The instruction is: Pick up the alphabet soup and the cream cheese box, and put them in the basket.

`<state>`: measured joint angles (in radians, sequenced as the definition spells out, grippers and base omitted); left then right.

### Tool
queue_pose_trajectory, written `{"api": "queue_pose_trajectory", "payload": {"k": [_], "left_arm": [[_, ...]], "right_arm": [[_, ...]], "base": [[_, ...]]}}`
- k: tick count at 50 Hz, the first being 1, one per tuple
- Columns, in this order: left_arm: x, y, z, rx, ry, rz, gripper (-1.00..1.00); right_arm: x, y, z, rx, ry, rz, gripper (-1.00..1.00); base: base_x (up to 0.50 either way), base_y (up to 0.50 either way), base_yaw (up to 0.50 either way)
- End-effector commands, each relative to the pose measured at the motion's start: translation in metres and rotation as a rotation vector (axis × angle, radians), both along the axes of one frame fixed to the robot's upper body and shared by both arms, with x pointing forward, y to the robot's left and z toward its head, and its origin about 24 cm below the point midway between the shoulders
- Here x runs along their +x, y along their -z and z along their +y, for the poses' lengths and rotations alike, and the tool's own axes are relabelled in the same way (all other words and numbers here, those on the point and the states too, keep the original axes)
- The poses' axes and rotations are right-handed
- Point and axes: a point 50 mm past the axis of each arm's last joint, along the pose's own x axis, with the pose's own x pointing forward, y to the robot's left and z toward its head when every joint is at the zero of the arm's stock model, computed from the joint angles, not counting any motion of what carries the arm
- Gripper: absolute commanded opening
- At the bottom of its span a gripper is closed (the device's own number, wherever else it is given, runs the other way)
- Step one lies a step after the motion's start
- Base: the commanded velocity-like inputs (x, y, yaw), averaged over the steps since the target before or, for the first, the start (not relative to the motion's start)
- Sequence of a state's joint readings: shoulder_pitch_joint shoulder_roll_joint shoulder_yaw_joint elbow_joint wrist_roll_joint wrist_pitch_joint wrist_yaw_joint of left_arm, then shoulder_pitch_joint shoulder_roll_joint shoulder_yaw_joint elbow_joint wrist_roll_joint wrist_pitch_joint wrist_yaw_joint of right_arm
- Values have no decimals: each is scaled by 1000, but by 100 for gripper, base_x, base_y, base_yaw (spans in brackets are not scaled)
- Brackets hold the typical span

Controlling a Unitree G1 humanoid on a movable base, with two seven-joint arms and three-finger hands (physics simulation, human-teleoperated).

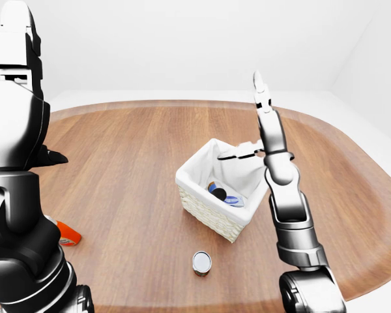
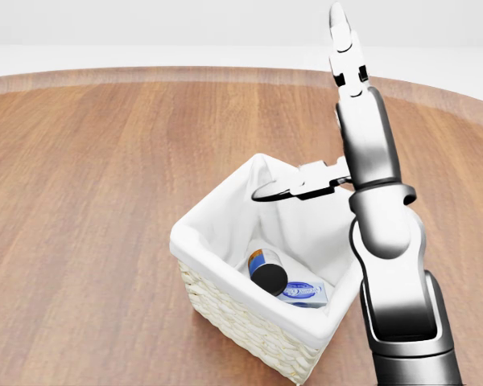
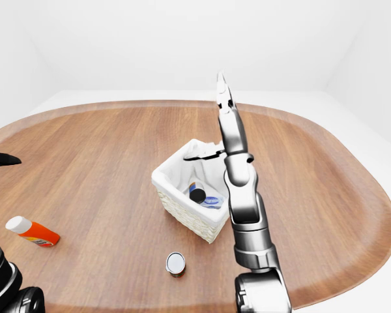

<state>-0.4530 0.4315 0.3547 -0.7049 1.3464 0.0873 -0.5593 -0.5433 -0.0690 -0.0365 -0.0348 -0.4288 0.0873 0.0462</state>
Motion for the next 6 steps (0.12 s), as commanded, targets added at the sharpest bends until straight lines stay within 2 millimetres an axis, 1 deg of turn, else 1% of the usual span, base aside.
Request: {"api": "queue_pose_trajectory", "payload": {"k": [1, 6], "left_arm": [[2, 1, 1, 1, -12, 6, 100], [2, 1, 1, 0, -11, 6, 100]], "right_arm": [[3, -19, -21, 221, 77, -93, 100], [10, -11, -31, 328, 131, -64, 100]], "base": [[0, 0, 0], [0, 0, 0]]}}
